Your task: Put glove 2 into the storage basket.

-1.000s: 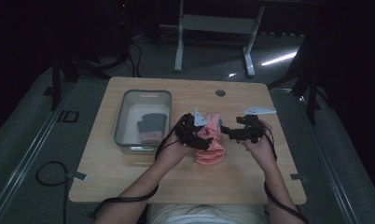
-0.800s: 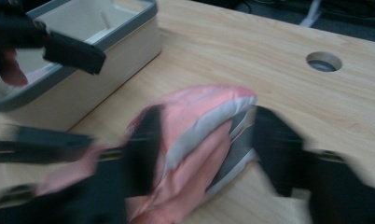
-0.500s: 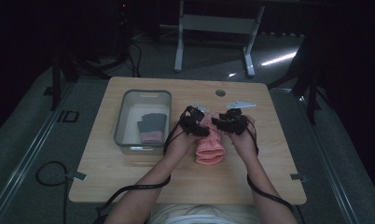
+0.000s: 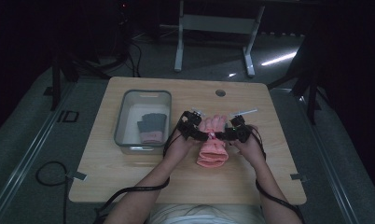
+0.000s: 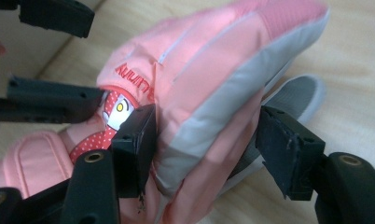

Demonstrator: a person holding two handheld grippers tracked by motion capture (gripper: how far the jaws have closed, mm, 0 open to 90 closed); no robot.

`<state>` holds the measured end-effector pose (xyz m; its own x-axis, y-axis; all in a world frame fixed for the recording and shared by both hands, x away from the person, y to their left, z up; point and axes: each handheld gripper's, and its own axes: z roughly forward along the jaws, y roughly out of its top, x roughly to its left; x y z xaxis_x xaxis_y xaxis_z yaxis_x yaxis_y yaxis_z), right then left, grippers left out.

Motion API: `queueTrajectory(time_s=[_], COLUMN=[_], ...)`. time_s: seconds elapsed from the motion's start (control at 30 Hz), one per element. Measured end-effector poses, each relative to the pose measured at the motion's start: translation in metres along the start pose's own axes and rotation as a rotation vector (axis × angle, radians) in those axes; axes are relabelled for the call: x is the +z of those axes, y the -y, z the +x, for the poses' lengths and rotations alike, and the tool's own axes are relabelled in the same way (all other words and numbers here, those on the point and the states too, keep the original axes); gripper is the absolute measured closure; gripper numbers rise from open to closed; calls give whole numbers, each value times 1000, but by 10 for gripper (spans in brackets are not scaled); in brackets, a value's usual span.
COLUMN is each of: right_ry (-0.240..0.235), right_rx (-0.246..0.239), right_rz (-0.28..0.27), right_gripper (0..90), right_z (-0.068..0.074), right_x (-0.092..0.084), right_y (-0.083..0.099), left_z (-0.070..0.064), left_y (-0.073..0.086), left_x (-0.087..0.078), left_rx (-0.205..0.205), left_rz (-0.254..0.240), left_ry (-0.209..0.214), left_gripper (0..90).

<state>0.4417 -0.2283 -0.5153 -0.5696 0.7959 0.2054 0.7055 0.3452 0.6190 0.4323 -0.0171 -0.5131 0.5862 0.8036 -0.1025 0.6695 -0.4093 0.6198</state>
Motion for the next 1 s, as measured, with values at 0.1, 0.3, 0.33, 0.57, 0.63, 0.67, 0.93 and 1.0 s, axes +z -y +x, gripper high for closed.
queueTrajectory(time_s=[0.1,0.3,0.33,0.57,0.63,0.67,0.93,1.0], right_ry=[-25,-42,-42,-49,-48,-48,-81,-76], right_rx=[26,60,60,66,64,63,90,84], right_rz=[20,29,34,22,14,7,-28,-43], right_gripper=[387,419,427,521,554,568,651,652], right_z=[-3,-5,-5,-5,-4,-3,-5,-3], right_x=[5,7,8,7,6,6,-8,-13], right_y=[5,8,8,11,12,12,4,0], left_z=[3,10,13,13,10,8,2,2], left_y=[3,6,6,6,3,2,-11,-15], left_x=[11,26,28,34,31,29,6,-1], left_rx=[-39,-114,-132,-128,-104,-92,-67,-55], left_rz=[28,45,52,54,59,58,14,1], left_ry=[81,201,231,341,324,316,291,276], left_gripper=[273,355,371,665,733,749,776,776])
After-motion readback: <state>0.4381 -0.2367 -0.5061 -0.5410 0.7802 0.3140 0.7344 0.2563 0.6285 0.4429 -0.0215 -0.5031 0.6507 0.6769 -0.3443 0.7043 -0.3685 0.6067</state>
